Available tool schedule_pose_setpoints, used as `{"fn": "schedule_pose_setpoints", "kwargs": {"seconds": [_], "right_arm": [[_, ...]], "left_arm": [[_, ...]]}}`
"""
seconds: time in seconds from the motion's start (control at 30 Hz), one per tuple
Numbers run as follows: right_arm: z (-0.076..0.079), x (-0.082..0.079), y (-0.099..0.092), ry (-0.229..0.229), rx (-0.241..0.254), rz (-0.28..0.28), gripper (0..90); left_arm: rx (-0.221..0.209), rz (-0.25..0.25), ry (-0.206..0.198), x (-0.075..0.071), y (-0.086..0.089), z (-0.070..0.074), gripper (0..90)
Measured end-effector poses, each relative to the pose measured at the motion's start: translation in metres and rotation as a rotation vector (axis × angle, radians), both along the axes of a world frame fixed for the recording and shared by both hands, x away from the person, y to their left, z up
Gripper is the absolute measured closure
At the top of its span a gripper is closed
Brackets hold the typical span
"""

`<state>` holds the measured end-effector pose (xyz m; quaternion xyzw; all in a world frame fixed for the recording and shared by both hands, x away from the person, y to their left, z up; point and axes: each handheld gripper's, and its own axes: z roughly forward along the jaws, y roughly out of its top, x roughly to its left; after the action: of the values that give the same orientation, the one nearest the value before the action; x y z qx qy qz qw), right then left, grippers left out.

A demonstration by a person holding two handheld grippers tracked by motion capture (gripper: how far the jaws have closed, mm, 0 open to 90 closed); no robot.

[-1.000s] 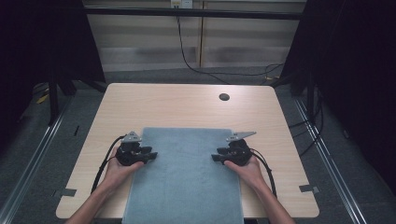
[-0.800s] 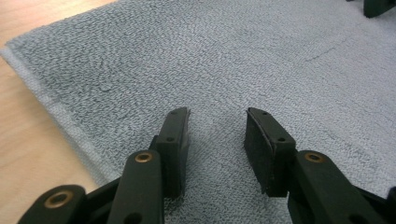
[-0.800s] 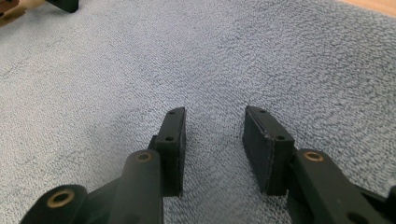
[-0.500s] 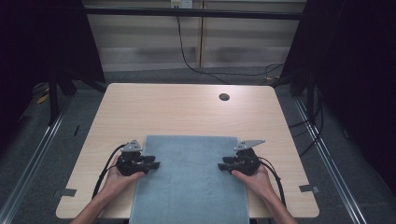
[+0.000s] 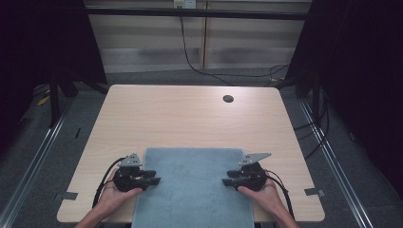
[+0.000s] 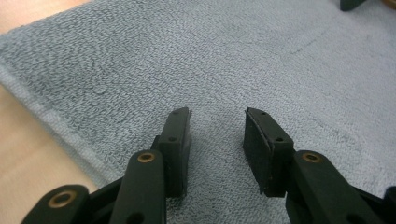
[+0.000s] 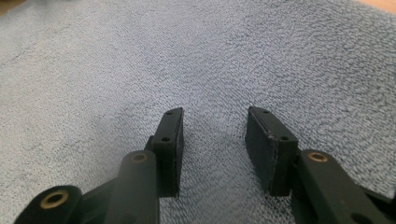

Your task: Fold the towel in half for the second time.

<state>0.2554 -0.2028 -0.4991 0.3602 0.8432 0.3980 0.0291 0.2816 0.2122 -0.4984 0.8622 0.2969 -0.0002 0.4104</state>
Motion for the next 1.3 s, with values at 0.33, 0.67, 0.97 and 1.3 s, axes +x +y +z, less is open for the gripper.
{"fn": "schedule_pose_setpoints", "kwargs": {"seconds": [0.33, 0.67, 0.97, 1.3], "right_arm": [[0.02, 0.017, -0.02, -0.004, 0.087, -0.051, 53.4], [0.022, 0.071, -0.039, -0.042, 0.094, -0.163, 53.5], [0.004, 0.089, -0.039, -0.01, 0.043, -0.168, 52.0], [-0.004, 0.09, -0.037, -0.009, -0.017, -0.155, 56.4]], "left_arm": [[-0.057, 0.063, -0.027, 0.022, 0.016, 0.022, 57.7], [-0.103, 0.193, -0.082, 0.077, 0.026, 0.032, 59.5], [-0.04, 0.172, -0.047, 0.089, 0.024, 0.012, 51.4], [0.024, 0.146, -0.035, 0.088, 0.018, -0.005, 48.7]]}}
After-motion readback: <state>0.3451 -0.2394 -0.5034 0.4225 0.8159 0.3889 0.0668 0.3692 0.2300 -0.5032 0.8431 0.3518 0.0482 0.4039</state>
